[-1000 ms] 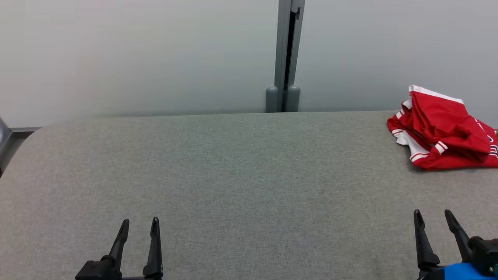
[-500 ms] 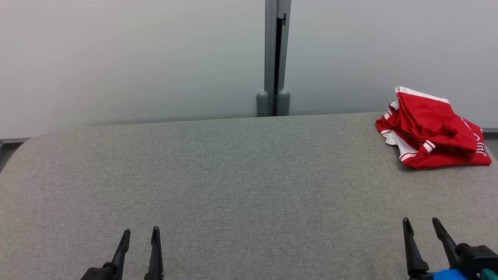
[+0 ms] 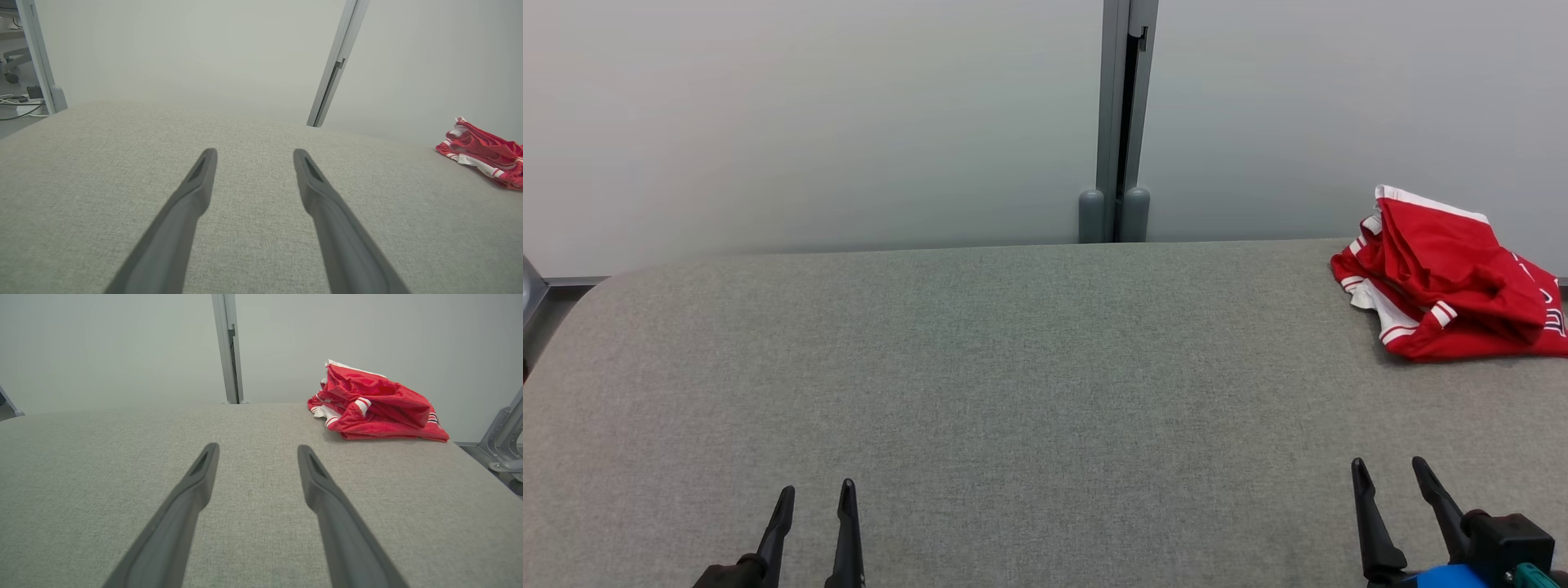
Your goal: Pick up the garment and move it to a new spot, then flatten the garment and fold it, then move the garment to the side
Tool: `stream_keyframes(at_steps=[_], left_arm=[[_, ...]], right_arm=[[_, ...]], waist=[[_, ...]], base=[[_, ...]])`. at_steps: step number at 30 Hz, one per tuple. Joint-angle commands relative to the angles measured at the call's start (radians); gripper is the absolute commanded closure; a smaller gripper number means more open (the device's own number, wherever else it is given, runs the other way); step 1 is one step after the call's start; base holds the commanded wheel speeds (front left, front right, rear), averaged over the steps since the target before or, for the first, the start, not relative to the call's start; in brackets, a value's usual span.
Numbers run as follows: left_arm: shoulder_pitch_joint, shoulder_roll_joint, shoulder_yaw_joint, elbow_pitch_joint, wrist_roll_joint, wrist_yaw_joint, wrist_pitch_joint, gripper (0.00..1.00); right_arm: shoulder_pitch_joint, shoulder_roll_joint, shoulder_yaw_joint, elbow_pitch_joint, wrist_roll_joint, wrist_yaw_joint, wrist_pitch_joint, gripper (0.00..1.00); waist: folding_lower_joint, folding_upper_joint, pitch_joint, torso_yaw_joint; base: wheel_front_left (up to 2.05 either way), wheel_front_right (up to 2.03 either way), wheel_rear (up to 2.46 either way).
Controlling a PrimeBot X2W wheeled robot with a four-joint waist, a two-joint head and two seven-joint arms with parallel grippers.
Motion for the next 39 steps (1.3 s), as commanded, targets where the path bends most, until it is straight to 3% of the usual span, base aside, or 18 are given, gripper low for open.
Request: stream_keyframes(at_steps=[1,10,11,17,39], left_arm=[[0.002,0.0,0.002,0.001,0.007,-0.005,-0.004,0.0],[-0.002,-0.004,0.008,0.008,0.007,-0.009,-0.004,0.0],[0.0,-0.003,0.003,0.009,0.003,-0.006,0.001,1.0],[0.031,-0.008,-0.002,0.059,0.0,-0.006,0.007,1.0],[-0.042,-0.009,0.049,0.032,-0.378,-0.011,0.111,1.0]], right_arm=[[-0.013,0.0,-0.001,0.003,0.002,0.0,-0.008,0.0],[-0.012,0.0,-0.003,0.012,0.009,0.0,-0.017,0.0],[-0.003,0.0,-0.001,0.012,0.006,0.0,-0.012,1.0],[0.018,0.009,0.002,0.07,0.007,0.0,-0.006,1.0],[-0.042,0.006,-0.001,0.058,0.43,0.0,0.075,1.0]], waist=[[0.0,0.0,0.0,0.0],[0.0,0.0,0.001,-0.001],[0.0,0.0,0.001,-0.001],[0.0,0.0,0.001,-0.001],[0.0,0.0,0.011,-0.004]], base=[[0.0,0.0,0.0],[0.0,0.0,0.0],[0.0,0.0,0.0],[0.0,0.0,0.0],[0.0,0.0,0.0]])
